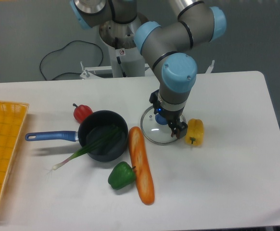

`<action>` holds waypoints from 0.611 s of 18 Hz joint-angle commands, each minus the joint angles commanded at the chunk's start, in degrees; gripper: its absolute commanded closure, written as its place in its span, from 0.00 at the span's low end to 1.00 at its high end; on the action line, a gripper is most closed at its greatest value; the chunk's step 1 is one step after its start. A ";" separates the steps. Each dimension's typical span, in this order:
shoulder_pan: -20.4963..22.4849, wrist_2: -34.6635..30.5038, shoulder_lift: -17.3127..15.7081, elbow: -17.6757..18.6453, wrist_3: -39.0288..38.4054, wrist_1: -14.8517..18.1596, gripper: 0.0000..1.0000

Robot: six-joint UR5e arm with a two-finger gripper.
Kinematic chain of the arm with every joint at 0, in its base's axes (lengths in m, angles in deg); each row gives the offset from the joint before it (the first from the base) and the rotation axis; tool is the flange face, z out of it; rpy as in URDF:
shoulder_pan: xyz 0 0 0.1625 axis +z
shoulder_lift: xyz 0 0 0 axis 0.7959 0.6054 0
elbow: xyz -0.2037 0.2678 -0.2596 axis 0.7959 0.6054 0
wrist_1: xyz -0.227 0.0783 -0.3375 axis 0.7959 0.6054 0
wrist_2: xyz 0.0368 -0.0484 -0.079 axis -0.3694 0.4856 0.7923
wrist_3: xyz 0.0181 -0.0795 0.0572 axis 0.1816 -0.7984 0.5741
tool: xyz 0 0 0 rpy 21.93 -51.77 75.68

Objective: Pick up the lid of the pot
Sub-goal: 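Move the gripper down beside the rim of the glass lid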

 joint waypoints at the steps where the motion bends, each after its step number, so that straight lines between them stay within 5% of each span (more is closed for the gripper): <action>1: -0.18 0.17 -0.17 0.61 -0.09 -0.18 0.00; 11: -0.27 5.45 -0.44 2.02 -6.51 -2.46 0.00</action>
